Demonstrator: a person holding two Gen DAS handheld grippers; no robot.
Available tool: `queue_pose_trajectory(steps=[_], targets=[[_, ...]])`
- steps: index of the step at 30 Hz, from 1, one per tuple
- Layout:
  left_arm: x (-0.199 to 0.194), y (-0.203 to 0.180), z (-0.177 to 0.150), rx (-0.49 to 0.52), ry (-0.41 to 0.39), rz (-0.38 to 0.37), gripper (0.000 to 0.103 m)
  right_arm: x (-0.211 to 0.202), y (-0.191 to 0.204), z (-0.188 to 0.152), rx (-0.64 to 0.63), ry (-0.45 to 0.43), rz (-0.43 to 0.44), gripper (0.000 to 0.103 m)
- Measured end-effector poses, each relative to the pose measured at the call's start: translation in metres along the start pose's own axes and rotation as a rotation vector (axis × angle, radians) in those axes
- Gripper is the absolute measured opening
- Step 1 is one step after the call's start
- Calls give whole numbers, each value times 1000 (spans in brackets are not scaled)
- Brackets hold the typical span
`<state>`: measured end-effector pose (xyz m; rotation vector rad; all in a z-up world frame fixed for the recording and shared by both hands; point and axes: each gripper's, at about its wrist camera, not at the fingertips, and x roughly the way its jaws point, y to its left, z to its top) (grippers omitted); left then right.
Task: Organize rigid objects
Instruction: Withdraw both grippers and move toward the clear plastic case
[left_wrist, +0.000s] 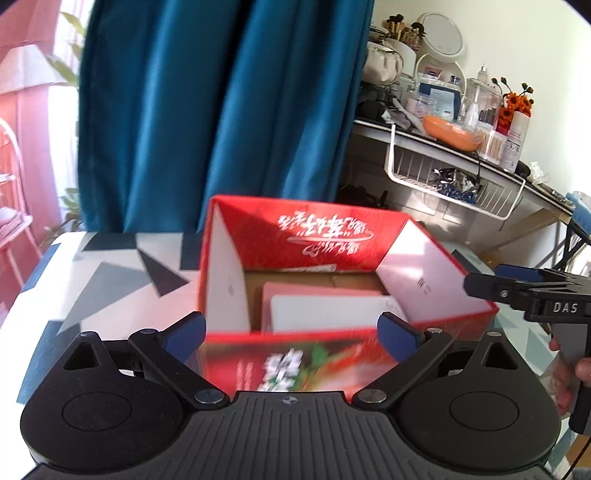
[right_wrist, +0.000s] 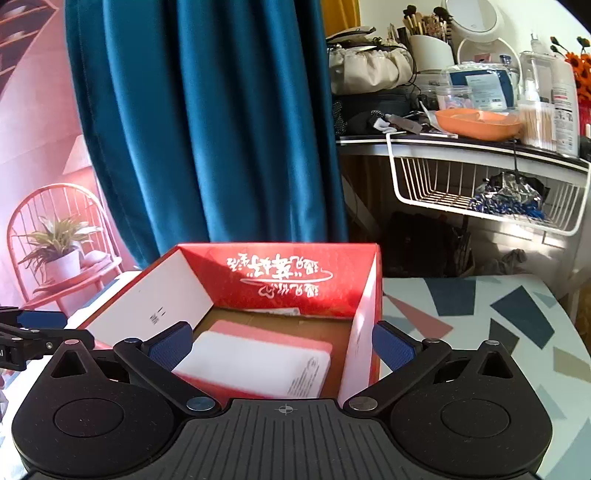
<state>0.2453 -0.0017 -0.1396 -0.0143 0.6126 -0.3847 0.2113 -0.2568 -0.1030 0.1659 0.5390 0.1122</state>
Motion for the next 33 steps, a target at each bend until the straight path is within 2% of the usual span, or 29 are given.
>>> queue_pose_trajectory(steps=[6,9,13,16,21,25,29,33], targets=[[-12,7,-32,-44,27,30,100,-15,5,-27,-16,-3,0,103],[-12,8,-48,-70,66,34,100,-21,8,-45,-22,6,-1,103],[-14,9,-68,-104,113,22,100,-25,13,-70,-19,56,17,102],[-16,4,-79,-84,139,18,99,-25,17,-88,-42,115,28,102],[-15,-2,-91,-86,172,-11,86,-26,23,-110,-47,188,50,102],[-15,-9,-96,-65,179,-21,75,-28,28,-118,-95,212,72,96],[-18,-12,-95,-90,170,-66,69,-30,32,-121,-115,223,112,93],[-19,-20,-97,-76,169,-110,65,-29,39,-127,-145,244,147,85]])
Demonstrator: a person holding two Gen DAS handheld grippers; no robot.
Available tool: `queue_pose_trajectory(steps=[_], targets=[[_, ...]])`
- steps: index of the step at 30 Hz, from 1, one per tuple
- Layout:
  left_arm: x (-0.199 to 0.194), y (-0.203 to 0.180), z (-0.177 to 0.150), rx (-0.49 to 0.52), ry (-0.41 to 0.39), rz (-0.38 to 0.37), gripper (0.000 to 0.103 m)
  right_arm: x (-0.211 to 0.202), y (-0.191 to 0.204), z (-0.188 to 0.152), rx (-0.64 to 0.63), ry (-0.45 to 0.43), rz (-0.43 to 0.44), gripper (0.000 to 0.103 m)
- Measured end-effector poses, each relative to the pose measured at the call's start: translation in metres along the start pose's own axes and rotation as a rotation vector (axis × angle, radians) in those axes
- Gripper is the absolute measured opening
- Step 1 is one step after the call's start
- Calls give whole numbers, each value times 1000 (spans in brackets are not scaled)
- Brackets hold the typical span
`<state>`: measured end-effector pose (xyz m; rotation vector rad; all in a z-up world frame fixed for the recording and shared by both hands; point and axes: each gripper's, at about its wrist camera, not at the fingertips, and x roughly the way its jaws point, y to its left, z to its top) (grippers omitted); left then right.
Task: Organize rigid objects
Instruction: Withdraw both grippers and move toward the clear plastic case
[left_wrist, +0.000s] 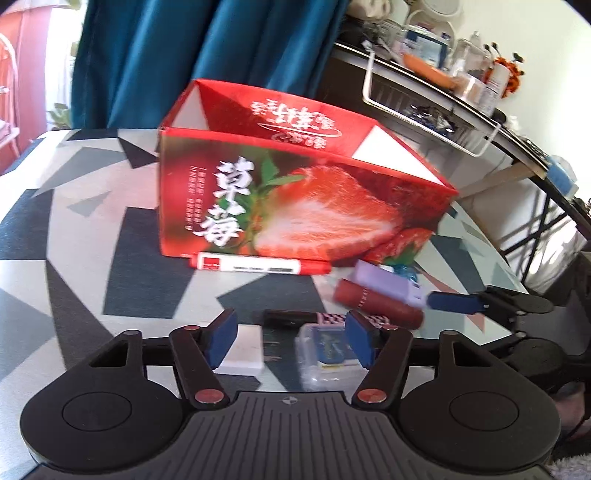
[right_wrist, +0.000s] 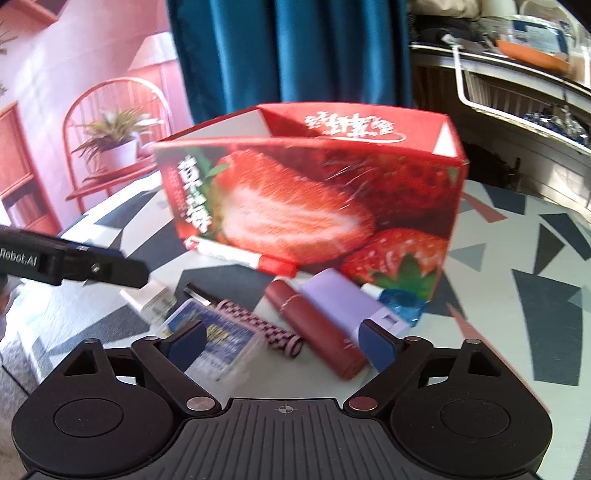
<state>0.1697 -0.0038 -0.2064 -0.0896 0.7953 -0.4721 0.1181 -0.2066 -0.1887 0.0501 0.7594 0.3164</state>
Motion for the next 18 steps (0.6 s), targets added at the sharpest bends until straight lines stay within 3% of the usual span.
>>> queue_pose_trajectory(steps=[4,18], targets=[[8,-7,-7,6,40,-25,57,3,8,-5,-22,17,36,82],[29,-8,-17,-15,108,-55,57,14,25,-18,-132,37,83,70]])
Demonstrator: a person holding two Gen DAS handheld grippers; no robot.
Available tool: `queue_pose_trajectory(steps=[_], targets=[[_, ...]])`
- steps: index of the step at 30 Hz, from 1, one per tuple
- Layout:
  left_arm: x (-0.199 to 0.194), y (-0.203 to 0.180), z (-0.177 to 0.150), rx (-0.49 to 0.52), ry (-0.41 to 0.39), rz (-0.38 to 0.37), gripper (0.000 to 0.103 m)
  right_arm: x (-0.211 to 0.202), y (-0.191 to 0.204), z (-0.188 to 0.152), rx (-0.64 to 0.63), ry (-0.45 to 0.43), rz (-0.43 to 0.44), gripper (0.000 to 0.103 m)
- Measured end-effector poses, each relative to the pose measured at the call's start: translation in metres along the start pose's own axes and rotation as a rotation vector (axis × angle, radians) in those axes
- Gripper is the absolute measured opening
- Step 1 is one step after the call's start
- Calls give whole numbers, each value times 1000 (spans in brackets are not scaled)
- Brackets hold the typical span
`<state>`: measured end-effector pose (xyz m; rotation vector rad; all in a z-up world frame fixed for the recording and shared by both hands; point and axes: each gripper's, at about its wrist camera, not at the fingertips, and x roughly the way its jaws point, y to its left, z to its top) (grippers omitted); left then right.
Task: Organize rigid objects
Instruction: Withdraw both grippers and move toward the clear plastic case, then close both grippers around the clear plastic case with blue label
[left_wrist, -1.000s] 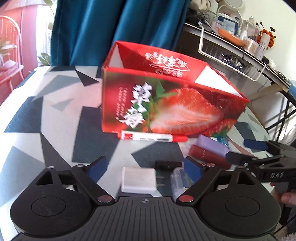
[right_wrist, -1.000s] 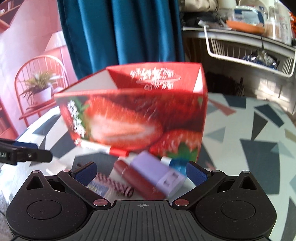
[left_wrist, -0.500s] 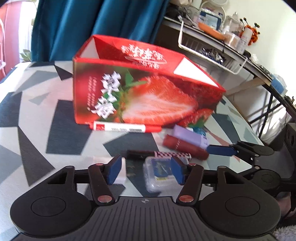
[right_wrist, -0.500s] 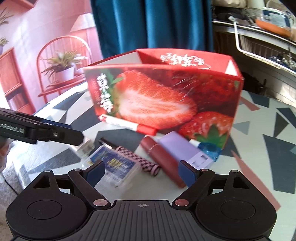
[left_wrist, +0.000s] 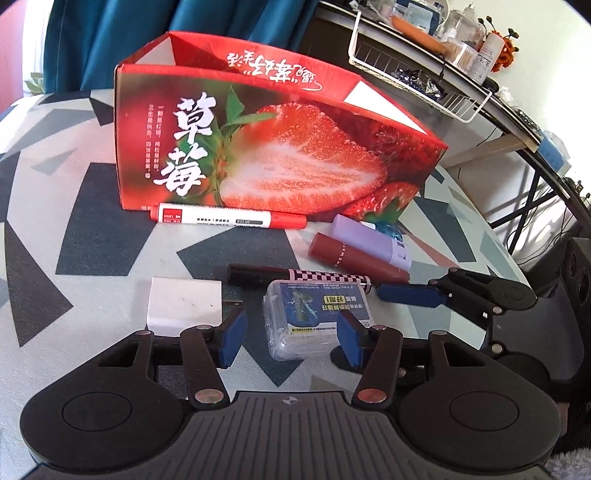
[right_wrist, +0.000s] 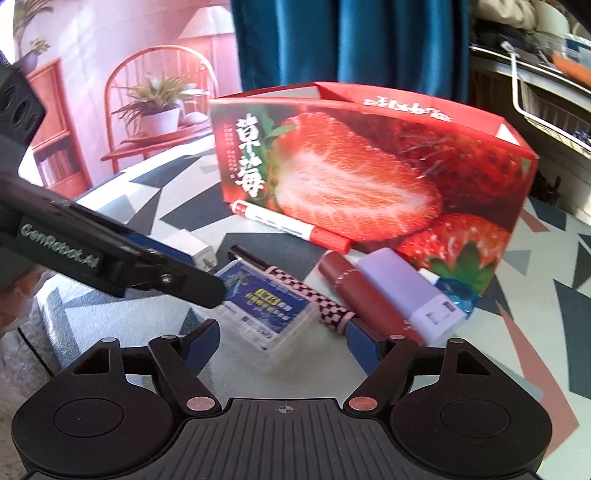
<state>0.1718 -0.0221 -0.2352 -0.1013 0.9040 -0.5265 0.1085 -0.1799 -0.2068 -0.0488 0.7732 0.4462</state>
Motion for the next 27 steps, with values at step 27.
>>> queue_pose_trajectory(steps=[27], targets=[[15,3,-2,-32,16,-46,48,5,5,-4,-39,-4,39,57]])
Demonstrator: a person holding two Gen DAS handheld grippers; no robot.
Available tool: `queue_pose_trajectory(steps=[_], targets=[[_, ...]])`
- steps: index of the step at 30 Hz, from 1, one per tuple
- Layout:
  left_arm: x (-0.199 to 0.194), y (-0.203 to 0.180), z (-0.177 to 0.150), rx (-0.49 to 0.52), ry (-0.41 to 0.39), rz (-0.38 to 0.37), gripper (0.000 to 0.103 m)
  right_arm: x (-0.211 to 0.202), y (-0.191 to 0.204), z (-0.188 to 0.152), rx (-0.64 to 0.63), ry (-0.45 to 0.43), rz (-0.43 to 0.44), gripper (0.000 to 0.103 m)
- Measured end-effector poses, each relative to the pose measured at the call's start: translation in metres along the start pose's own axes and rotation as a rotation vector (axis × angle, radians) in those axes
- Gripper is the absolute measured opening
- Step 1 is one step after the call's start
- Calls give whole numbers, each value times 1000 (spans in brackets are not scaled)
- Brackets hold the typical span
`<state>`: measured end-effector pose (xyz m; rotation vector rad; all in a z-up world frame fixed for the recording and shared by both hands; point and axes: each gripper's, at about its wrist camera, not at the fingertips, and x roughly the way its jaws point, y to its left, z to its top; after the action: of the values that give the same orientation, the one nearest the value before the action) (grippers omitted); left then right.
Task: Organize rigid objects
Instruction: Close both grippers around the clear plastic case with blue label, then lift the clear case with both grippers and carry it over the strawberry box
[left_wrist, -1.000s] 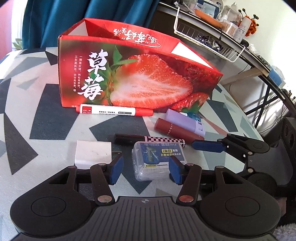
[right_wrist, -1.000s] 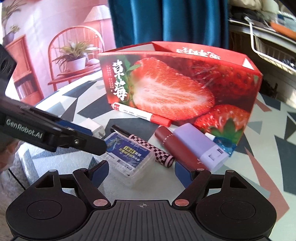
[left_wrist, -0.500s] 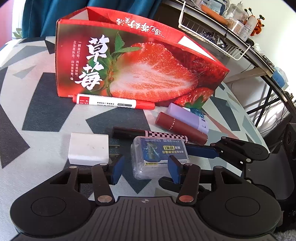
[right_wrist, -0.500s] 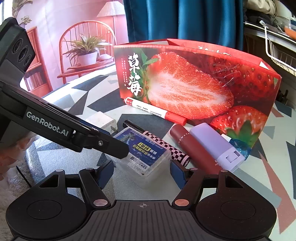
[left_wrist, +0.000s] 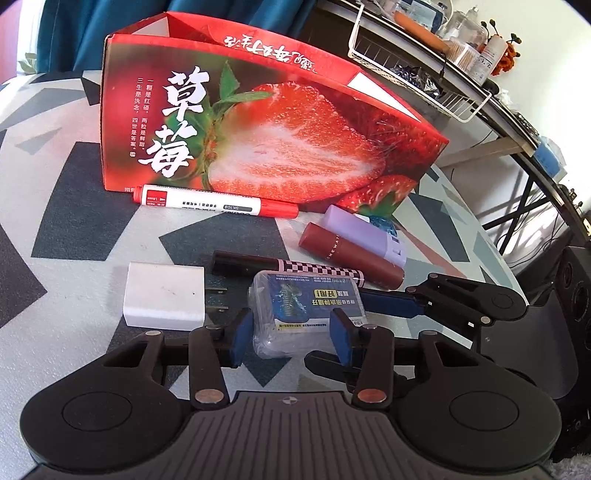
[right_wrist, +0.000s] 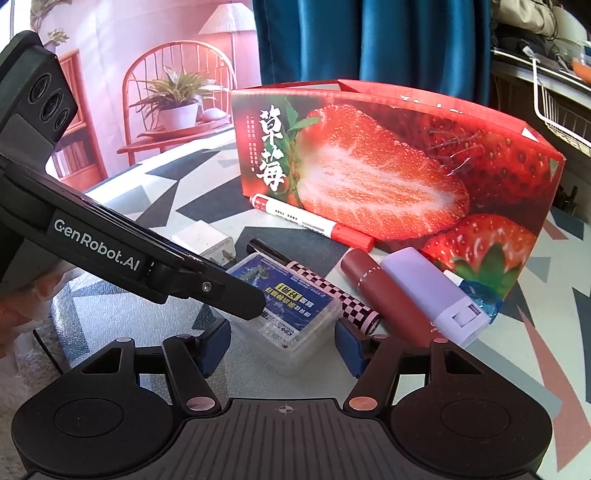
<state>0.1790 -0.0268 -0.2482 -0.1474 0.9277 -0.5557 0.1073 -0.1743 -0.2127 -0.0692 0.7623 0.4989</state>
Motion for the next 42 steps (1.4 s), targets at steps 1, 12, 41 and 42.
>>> queue_pose_trajectory(steps=[1,12,41,42], targets=[[-1,0,0,1,-2,8,47,0,0,0,-2,1,2,52],[-10,-3,1,30,-27,7,47,-9,4,5,-23,-18,-15,47],[-55,-14,63,1,-180,-33,47,-40,0,76,-105,-130,-83,48],[-56,-14,68,-3,-187,-35,47,-41,-3,82,-105,-136,-83,48]])
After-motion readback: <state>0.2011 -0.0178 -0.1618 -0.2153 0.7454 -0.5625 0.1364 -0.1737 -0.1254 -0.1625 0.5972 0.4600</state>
